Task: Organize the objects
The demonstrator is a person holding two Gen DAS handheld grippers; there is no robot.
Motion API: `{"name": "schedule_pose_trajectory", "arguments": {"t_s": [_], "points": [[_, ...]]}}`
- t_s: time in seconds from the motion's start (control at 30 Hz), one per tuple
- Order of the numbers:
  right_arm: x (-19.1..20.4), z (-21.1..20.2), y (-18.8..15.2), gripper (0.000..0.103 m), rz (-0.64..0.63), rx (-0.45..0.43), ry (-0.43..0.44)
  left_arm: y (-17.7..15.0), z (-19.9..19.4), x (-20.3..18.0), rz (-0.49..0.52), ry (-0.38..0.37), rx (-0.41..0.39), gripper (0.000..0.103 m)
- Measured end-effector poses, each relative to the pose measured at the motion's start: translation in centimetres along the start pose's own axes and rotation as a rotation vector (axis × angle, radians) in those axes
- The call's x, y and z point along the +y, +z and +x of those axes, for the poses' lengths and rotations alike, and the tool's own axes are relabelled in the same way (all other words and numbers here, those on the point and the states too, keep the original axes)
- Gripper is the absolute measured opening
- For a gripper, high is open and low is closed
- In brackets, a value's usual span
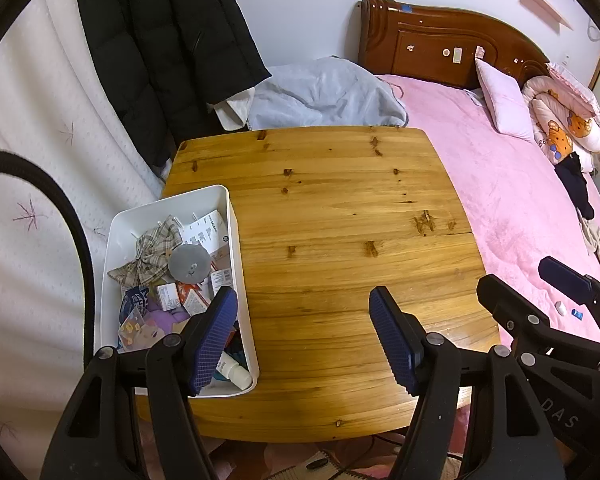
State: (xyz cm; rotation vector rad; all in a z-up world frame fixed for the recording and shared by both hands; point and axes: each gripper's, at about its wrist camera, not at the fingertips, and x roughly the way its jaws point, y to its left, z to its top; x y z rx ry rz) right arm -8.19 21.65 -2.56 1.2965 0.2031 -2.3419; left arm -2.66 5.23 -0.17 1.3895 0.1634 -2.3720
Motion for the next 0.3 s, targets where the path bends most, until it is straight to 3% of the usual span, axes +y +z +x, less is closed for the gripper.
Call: {"name": "schedule_pose_trajectory", "arguments": {"t_s": [0.3], "points": [[0.25, -0.01, 0.04, 0.078, 0.005, 0.003, -0.003, -0.07, 0.18, 0.22, 0.006, -0.002, 0.008, 0.072]]}}
